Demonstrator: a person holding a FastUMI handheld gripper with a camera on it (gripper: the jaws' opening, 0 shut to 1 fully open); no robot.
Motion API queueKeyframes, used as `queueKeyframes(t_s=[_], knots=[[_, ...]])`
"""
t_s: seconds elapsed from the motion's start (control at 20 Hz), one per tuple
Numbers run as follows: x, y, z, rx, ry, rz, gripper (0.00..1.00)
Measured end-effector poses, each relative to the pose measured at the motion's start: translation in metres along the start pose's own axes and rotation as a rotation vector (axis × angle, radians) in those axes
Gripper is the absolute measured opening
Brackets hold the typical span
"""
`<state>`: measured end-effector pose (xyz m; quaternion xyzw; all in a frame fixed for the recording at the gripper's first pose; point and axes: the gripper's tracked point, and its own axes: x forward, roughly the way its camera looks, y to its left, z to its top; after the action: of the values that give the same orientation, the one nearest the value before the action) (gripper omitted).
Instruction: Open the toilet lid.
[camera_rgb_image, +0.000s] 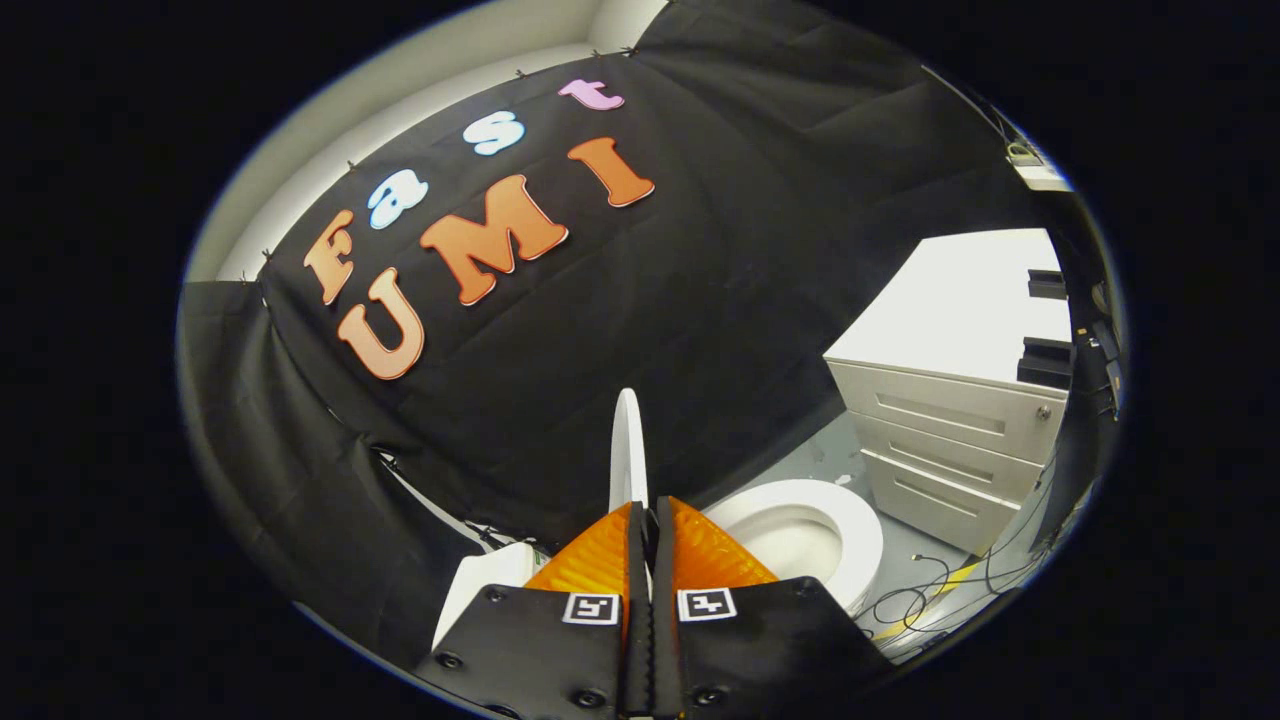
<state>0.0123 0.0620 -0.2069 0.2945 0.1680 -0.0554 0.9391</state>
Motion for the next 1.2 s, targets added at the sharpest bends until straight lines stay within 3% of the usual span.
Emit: queueKeyframes(t_s=[0.6, 1.2], knots=[[-0.025, 0.141, -0.029, -0.123, -0.001, 0.166, 0.08], [-0.047, 0.265, -0.108, -0.223, 0.068, 0.330, 0.08]])
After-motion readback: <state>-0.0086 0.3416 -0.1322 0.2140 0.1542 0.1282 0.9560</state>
